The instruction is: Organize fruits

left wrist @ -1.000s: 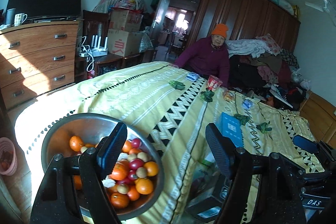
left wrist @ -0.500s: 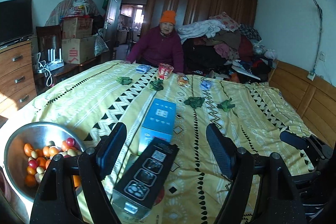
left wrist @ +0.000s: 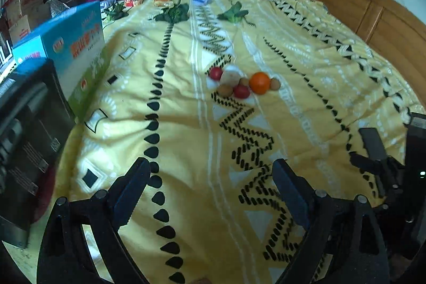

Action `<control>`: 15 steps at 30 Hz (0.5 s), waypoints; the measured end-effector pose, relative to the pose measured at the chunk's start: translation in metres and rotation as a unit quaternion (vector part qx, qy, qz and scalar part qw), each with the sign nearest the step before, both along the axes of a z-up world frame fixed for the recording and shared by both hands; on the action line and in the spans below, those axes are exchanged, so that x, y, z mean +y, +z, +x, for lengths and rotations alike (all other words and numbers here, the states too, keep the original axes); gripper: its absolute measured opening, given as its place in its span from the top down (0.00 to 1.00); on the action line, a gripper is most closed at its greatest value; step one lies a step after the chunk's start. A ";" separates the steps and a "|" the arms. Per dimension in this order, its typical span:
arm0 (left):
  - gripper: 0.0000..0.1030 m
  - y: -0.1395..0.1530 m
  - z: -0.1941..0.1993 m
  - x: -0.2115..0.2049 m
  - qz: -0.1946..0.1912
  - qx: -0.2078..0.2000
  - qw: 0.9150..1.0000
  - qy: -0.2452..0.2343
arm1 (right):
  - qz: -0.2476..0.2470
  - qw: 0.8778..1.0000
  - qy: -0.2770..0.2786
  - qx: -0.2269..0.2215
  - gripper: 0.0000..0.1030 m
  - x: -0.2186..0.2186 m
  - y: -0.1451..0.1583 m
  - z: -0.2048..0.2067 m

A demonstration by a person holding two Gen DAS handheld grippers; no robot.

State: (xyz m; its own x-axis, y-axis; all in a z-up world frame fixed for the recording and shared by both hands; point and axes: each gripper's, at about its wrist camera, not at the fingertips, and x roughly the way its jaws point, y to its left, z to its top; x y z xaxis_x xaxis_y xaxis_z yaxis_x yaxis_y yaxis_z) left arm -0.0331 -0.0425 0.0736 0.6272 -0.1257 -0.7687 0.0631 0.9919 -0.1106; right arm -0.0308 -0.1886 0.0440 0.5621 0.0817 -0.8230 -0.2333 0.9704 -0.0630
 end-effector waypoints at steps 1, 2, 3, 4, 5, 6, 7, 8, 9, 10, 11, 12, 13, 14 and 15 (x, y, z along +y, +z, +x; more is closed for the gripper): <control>0.09 -0.011 0.005 -0.001 0.004 0.006 1.000 0.006 | 0.000 1.000 -0.006 0.004 0.00 -0.005 -0.006 0.001; 0.09 -0.021 0.009 -0.001 0.010 0.011 1.000 0.013 | 0.003 1.000 -0.012 0.006 0.00 -0.009 -0.011 0.002; 0.09 -0.029 0.012 -0.001 0.020 0.017 0.999 0.020 | 0.009 1.000 -0.017 0.008 0.00 -0.014 -0.016 0.004; 0.09 -0.035 0.014 -0.001 0.026 0.023 0.999 0.026 | 0.014 1.000 -0.024 0.012 0.00 -0.018 -0.024 0.006; 0.09 -0.040 0.015 0.002 0.027 0.032 0.999 0.030 | 0.021 0.999 -0.032 0.018 0.00 -0.022 -0.029 0.008; 0.09 -0.046 0.016 0.003 0.025 0.041 0.998 0.030 | 0.035 0.998 -0.039 0.026 0.00 -0.024 -0.035 0.011; 0.07 -0.052 0.018 0.002 0.025 0.048 0.998 0.028 | 0.044 0.998 -0.044 0.021 0.00 -0.026 -0.038 0.011; 0.00 -0.057 0.020 0.001 0.027 0.055 0.998 0.026 | 0.047 0.998 -0.045 0.013 0.00 -0.026 -0.038 0.010; 0.00 -0.062 0.021 0.000 0.029 0.057 0.998 0.025 | 0.046 0.998 -0.045 0.008 0.00 -0.026 -0.038 0.009; 0.00 -0.065 0.023 -0.001 0.035 0.058 0.997 0.028 | 0.046 0.998 -0.044 0.004 0.00 -0.027 -0.039 0.008; 0.00 -0.065 0.023 -0.003 0.040 0.056 0.997 0.029 | 0.050 0.998 -0.044 0.002 0.00 -0.029 -0.039 0.007; 0.00 -0.065 0.023 -0.003 0.045 0.052 0.997 0.029 | 0.053 0.998 -0.044 0.003 0.00 -0.030 -0.040 0.007; 0.00 -0.066 0.023 -0.003 0.043 0.050 0.997 0.029 | 0.053 0.998 -0.044 0.003 0.00 -0.031 -0.040 0.007; 0.00 -0.066 0.022 -0.001 0.038 0.049 0.998 0.029 | 0.053 0.998 -0.043 0.002 0.00 -0.031 -0.040 0.007; 0.00 -0.067 0.023 0.001 0.032 0.048 0.998 0.029 | 0.052 0.998 -0.043 0.002 0.00 -0.032 -0.040 0.007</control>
State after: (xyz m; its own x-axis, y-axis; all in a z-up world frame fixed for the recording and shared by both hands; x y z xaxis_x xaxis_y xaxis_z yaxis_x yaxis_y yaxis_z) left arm -0.0101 -0.0419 0.0069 0.5543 -0.0392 -0.8314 -0.0025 0.9988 -0.0488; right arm -0.0241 -0.2205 0.0035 0.5682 0.1180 -0.8144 -0.1482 0.9882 0.0398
